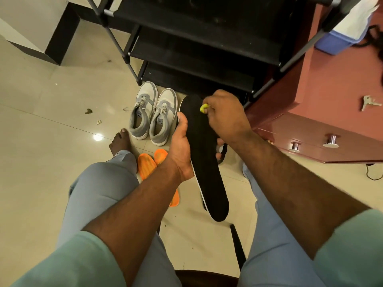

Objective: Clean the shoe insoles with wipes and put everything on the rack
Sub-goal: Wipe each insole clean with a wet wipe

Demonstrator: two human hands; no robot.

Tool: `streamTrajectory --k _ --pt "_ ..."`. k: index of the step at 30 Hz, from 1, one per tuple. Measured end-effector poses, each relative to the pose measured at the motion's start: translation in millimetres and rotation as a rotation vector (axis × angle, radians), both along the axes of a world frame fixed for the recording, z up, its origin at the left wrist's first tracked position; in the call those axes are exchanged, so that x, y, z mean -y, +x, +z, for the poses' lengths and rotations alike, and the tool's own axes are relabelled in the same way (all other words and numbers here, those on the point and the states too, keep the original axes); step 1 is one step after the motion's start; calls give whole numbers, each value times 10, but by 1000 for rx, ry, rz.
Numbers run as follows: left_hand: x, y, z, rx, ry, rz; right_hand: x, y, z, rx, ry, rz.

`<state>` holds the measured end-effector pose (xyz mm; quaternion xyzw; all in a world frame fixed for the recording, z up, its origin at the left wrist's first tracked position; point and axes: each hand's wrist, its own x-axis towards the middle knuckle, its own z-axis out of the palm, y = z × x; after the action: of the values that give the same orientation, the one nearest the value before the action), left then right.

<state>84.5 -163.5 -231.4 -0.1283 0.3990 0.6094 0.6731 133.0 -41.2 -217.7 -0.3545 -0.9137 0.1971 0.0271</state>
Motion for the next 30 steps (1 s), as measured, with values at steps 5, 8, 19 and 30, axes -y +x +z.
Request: streamTrajectory --k 5,8,19,30 --pt "2 -53 -15 -3 17 15 271 244 82 61 -61 173" --pt "0 -31 -25 -4 3 -6 444 451 111 111 -38 221" --pt "-15 -35 -21 71 50 -15 2 22 129 19 9 -135" --pt "-14 -35 25 -32 -12 -45 363 372 144 137 88 26"
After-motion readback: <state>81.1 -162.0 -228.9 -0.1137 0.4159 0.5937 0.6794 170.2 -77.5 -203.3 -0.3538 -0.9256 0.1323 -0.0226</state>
